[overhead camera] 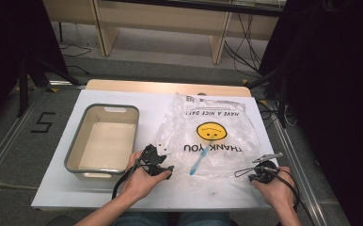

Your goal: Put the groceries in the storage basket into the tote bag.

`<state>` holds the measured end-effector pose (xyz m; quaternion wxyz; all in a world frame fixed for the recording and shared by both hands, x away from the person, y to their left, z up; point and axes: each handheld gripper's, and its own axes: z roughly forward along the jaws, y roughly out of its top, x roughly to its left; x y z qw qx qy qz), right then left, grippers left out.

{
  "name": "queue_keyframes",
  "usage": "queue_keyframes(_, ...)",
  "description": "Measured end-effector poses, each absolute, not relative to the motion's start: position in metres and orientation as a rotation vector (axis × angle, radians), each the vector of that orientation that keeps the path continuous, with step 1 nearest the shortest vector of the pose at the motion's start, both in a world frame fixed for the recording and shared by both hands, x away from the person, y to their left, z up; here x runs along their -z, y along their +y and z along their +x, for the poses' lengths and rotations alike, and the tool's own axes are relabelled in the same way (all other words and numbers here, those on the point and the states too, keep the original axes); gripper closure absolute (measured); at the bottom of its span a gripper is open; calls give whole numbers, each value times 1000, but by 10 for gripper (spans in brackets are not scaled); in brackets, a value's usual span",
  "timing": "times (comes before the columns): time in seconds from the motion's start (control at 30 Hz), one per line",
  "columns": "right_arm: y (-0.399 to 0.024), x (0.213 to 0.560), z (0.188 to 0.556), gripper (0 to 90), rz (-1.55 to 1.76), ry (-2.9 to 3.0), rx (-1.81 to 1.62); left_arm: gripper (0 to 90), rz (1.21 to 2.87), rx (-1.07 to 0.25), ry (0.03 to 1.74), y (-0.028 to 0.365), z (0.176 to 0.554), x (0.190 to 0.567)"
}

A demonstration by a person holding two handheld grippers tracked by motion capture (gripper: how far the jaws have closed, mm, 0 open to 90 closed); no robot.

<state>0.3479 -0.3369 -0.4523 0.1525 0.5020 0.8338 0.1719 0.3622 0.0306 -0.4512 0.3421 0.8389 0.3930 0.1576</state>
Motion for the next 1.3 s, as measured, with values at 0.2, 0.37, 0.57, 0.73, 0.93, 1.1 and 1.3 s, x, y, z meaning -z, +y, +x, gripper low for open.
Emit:
queue_keyframes(0.2,-345,453,357,900,1439,2285,-501,399,2111,-465,990,29,359,442)
queue_keyframes(0.37,-349,454,361,900,1436,2238,-523,367,2090,-487,1001,29,357,436)
queue_keyframes(0.57,-347,444,356,744,1444,2225,-660,354,2126,-471,1026,30,358,440)
queue_keyframes(0.73,-344,430,354,558,1403,2170,-898,349,2172,-440,1034,30,360,446)
queue_keyframes(0.93,-336,418,353,444,1297,2125,-1071,353,2185,-420,1035,29,359,448)
queue_keyframes(1.1,-334,421,353,417,1300,2119,-1058,352,2203,-422,1033,30,359,449)
queue_keyframes(1.3,-337,428,350,397,1343,2103,-1026,344,2211,-426,1043,33,358,450)
